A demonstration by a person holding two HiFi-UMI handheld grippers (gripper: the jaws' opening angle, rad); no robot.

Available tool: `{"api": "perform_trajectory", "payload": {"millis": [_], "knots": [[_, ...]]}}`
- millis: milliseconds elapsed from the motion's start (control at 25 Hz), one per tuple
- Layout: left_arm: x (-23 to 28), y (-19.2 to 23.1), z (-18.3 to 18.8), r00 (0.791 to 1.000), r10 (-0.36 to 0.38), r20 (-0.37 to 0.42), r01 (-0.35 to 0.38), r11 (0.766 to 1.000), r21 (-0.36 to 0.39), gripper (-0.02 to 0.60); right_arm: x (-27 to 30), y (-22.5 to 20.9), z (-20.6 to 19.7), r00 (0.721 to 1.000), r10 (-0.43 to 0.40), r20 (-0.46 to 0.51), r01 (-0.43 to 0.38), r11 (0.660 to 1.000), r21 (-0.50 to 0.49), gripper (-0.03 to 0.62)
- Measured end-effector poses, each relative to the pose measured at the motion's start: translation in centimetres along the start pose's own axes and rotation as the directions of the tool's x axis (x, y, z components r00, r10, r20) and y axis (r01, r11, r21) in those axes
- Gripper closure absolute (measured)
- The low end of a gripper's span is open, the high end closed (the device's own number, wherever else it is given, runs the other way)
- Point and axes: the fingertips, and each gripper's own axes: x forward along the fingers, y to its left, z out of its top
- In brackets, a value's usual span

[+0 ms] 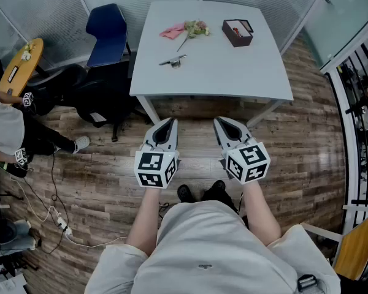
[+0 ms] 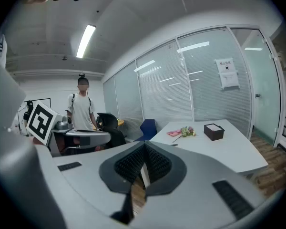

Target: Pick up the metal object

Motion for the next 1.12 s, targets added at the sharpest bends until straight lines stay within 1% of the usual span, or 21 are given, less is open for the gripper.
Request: {"api": "perform_trajectory", "payload": {"millis": [320,440,560,640,880,1120], "knots": [[-1.0,0.6,-0.3,1.000,-0.010,0.011,0.010,1.000,0.008,0.560,0.4,1.4,-0.3,1.000,-0.004,0.000,0.004,1.000,-0.004,0.591],[-1.5,0.7,-0.2,1.000,-0.005,0.008,0.005,1.000,0.022,0.560,0.5,1.9,-0.4,1.000,-0.001,0.008,0.001,1.000,-0.007,0.591],[-2.2,0.9,-0.5,1.000,0.004,0.004,-0.004,1.000,0.028,0.560,0.5,3.0,-0.5,0.999,0.036,0.020,-0.035,0.999,-0.011,0.588],[-2.4,1.2,-0.7,1.000,0.008,0.002,-0.008,1.000,0.030,0.560,0.6,3.5,-0.5,0.999,0.046,0.020,-0.046,0.999,-0.018,0.588],[-3.0,1.1,-1.8,1.000,-0.001,-0.014,0.001,0.999,0.036,0.560,0.5,4.4,-1.5,0.999,0.037,-0.001,-0.037,0.999,-0.009,0.588],[-2.7,1.1,-2.7,0.999,-0.003,-0.034,0.004,1.000,0.025,0.558,0.7,4.1,-1.9,0.999,0.033,-0.013,-0.033,0.999,0.004,0.586]]}}
